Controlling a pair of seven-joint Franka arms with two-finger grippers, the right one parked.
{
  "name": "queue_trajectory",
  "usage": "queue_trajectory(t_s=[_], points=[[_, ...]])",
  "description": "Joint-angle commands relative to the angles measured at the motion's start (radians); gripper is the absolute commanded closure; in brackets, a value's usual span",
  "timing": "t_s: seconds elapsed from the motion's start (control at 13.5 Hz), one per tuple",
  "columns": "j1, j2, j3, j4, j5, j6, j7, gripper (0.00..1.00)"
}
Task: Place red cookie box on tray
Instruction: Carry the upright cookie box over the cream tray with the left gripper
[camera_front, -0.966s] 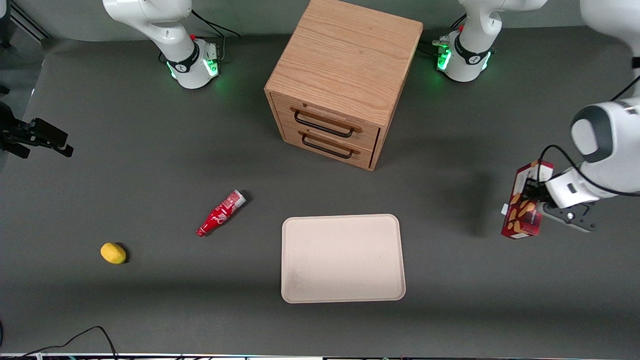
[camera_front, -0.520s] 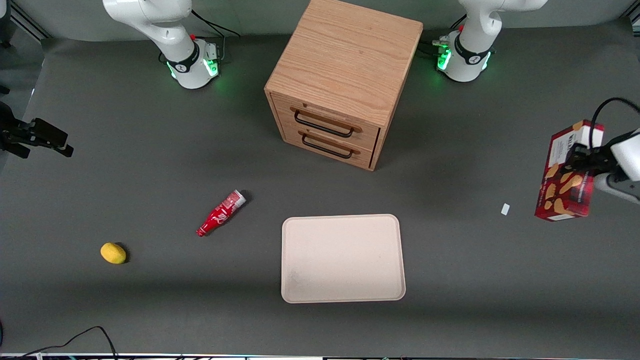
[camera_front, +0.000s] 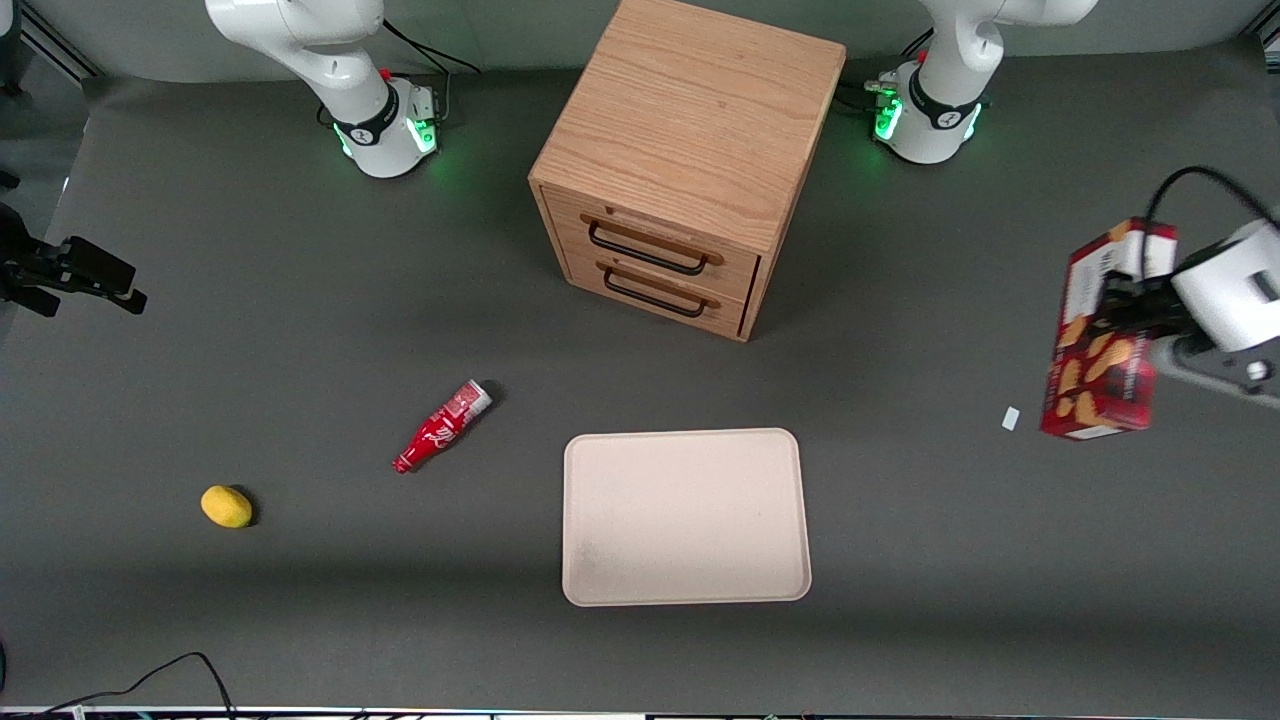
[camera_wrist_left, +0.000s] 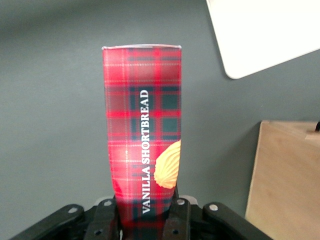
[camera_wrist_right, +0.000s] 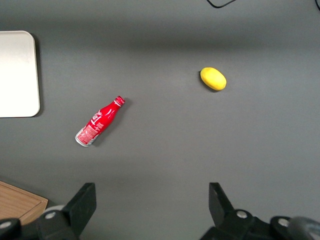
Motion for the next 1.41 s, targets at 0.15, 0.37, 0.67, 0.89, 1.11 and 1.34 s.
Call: queue_trajectory(t_s=[0.15, 0.37, 0.67, 0.89, 1.11, 1.34], points=[[-0.163, 0.237, 0.013, 0.262, 0.006, 0.017, -0.32, 1.0], [-0.188, 0.311, -0.046, 0.291, 0.004, 0.128, -0.423, 1.0], [-0.192, 0.413, -0.099, 0.334, 0.003, 0.223, -0.535, 0.99], [-0.197, 0.466, -0.119, 0.337, 0.004, 0.298, -0.575, 0.97], [-0.228, 0.535, -0.119, 0.337, 0.006, 0.393, -0.632, 0.97], [-0.231, 0.592, -0.117, 0.339, 0.007, 0.464, -0.632, 0.97]])
